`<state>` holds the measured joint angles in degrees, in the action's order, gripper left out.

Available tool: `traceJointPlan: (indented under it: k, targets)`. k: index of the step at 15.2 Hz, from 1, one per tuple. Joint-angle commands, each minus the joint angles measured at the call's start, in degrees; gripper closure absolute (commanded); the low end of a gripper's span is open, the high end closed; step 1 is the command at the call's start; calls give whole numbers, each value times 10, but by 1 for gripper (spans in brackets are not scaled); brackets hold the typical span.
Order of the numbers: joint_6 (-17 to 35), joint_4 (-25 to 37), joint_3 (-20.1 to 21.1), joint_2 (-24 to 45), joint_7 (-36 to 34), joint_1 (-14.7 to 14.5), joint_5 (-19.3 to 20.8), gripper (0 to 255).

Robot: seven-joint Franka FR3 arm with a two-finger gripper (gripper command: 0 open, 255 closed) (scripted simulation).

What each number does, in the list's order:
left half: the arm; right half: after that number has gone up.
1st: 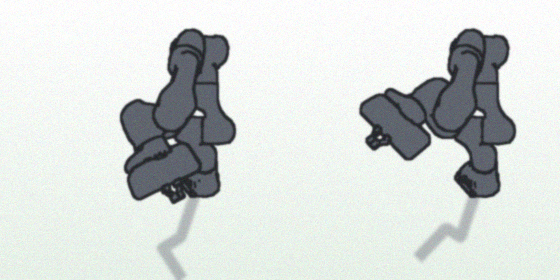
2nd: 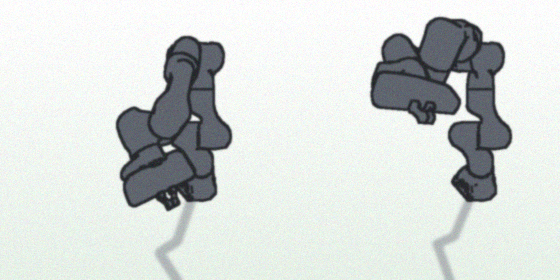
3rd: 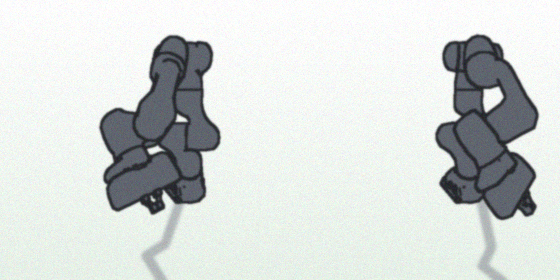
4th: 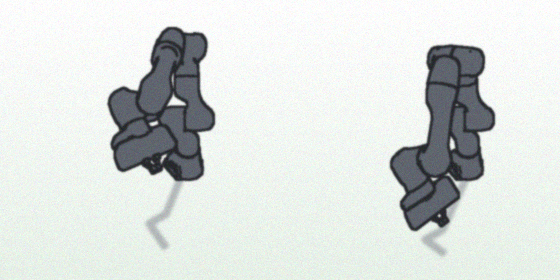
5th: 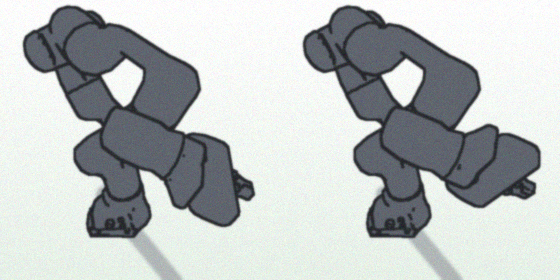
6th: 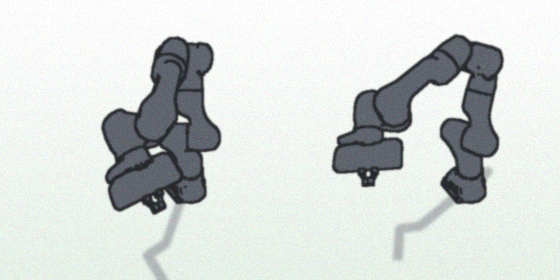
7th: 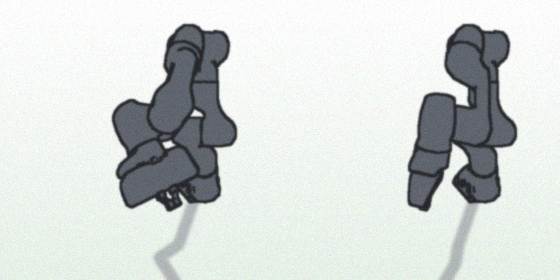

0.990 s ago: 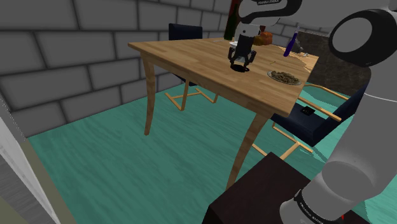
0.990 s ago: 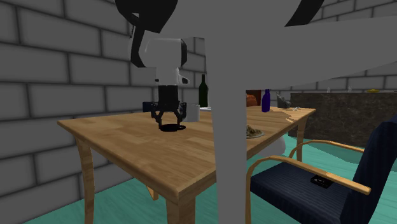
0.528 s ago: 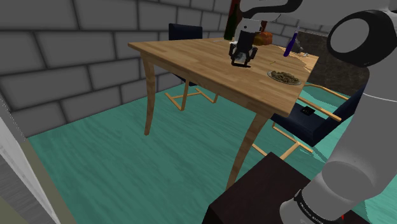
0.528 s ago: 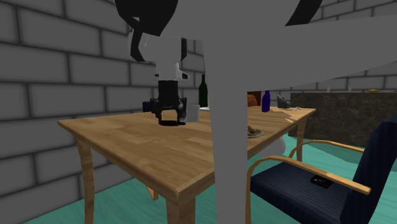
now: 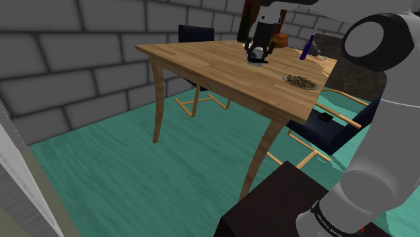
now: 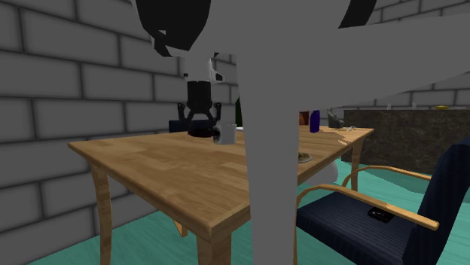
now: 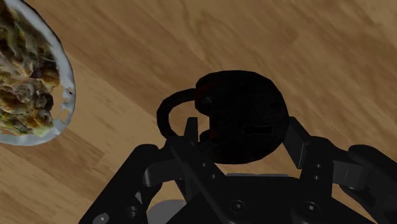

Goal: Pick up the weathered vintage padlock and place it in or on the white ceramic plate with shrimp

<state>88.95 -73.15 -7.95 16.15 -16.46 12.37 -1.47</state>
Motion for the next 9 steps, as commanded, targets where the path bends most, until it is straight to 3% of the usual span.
traceJointPlan:
  k: [1,6,9]
  targets:
    - [-19,24,0,6,-1,0,-1,255]
    - [-64,88,0,24,1,3,-3,255]
    - [-47,33,-12,-14,33,23,-1,255]
